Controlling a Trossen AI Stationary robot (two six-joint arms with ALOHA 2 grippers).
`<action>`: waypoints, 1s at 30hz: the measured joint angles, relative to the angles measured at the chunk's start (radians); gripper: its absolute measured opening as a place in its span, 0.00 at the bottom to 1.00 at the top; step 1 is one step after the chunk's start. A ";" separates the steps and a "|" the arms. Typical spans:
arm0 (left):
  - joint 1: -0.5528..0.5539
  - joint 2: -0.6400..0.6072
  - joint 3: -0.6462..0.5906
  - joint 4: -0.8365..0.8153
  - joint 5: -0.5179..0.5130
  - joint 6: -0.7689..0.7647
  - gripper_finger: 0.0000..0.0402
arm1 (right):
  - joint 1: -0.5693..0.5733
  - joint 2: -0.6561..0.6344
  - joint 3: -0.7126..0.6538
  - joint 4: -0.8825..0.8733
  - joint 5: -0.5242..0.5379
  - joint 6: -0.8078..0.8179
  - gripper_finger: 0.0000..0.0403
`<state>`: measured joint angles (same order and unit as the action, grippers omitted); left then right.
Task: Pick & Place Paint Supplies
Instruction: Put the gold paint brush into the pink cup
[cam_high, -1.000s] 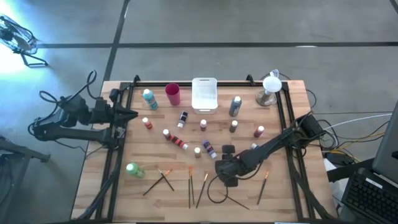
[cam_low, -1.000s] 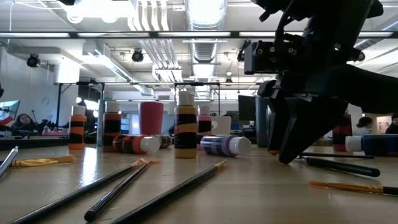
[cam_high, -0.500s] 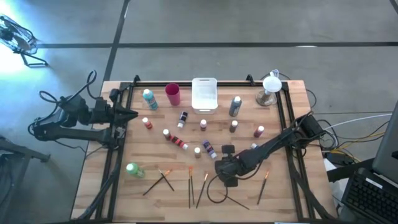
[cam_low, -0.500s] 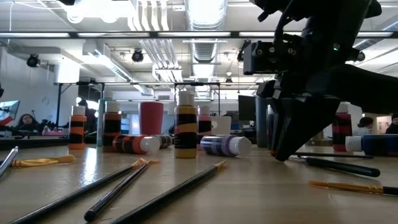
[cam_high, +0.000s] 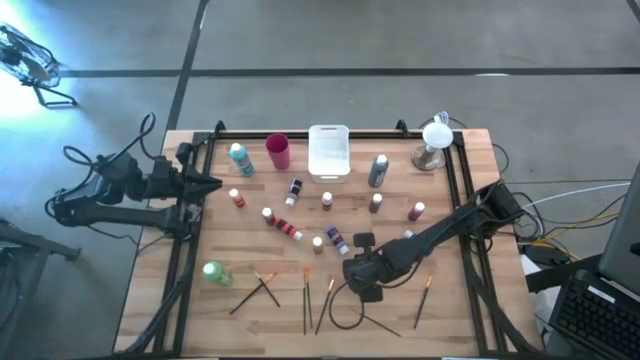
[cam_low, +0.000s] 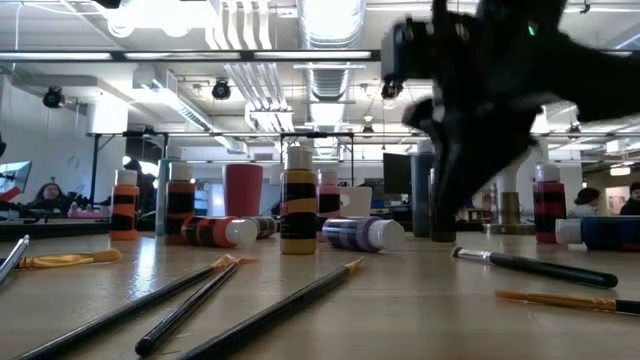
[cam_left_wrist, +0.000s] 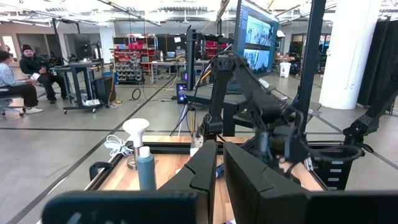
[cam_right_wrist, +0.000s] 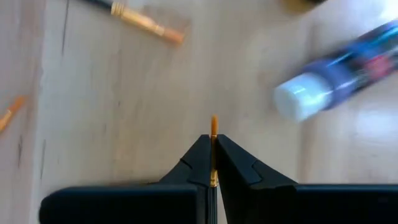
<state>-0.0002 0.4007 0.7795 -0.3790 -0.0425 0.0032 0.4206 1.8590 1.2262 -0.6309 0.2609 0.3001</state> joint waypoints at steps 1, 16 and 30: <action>0.000 0.000 0.000 0.000 0.000 0.000 0.09 | 0.000 -0.007 0.021 -0.026 0.015 -0.011 0.03; 0.000 0.002 0.000 0.010 0.000 0.000 0.09 | -0.024 -0.250 0.020 0.291 0.069 -0.181 0.02; 0.000 0.054 0.000 0.126 -0.001 0.074 0.09 | -0.182 -0.345 -0.270 1.274 -0.345 -0.354 0.02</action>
<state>-0.0006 0.4552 0.7795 -0.2533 -0.0437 0.0775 0.2383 1.5138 0.9563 0.6429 -0.0841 -0.0543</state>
